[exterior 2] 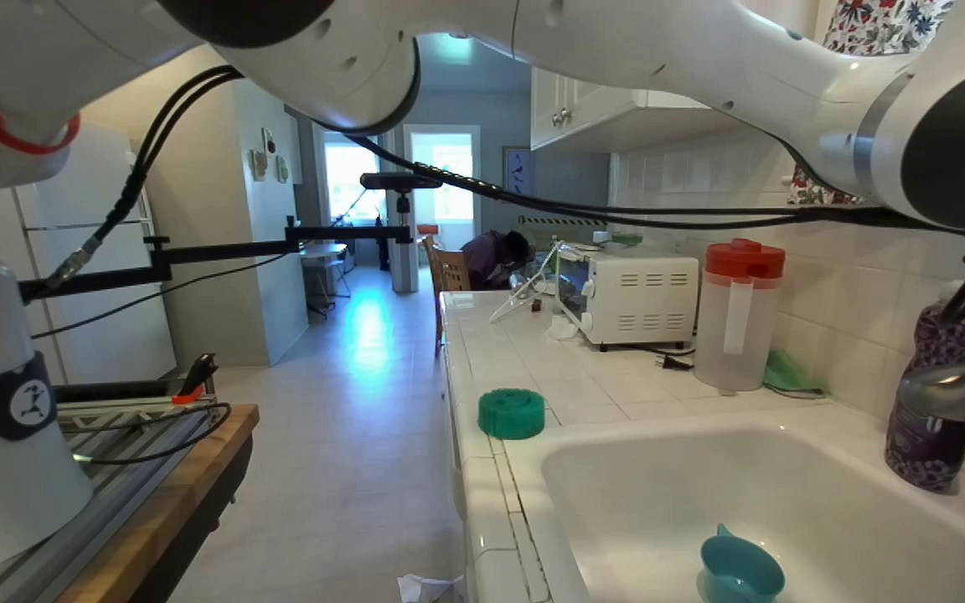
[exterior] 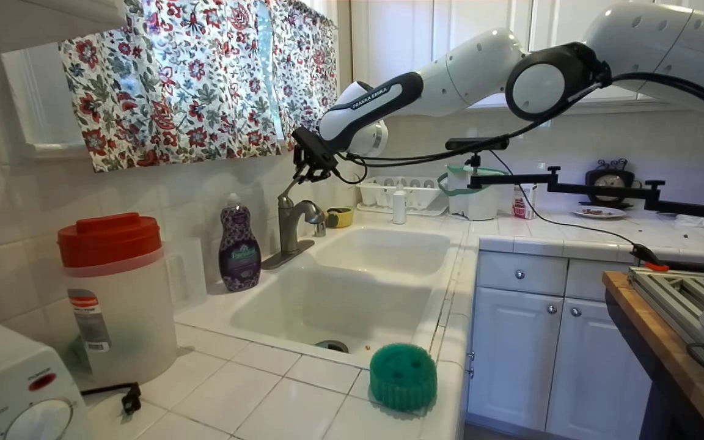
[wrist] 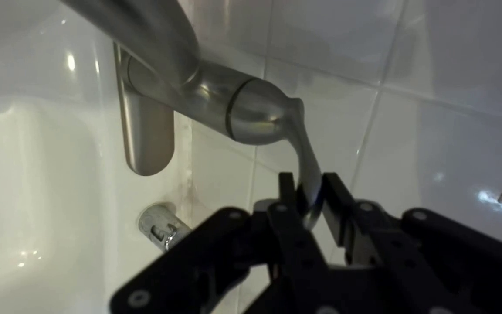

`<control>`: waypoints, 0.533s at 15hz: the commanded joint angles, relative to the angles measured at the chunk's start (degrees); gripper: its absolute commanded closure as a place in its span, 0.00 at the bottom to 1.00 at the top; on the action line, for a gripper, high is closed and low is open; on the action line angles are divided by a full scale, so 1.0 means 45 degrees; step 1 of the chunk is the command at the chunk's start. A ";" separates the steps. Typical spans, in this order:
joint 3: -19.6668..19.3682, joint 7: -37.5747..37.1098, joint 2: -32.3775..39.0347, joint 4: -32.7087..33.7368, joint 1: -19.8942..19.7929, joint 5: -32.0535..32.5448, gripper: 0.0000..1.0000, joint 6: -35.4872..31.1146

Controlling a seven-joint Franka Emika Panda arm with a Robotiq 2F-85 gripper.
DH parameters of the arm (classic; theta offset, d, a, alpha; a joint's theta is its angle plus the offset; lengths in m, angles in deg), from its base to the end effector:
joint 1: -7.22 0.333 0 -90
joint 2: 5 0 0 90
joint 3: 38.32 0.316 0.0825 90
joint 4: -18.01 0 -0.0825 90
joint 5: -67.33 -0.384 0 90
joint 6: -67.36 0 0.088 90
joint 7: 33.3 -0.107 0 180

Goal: Open the tap

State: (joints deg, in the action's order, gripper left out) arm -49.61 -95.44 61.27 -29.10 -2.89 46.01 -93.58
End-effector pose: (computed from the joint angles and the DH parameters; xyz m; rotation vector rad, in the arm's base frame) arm 0.8116 -0.2362 0.3074 -1.8059 1.7834 -0.9956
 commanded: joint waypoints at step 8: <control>-0.1601 -0.0336 0.0179 0.0774 0.0607 0.0883 0.95 0.1080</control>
State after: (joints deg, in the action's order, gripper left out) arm -53.56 -95.48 61.61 -27.66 -1.10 47.54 -91.31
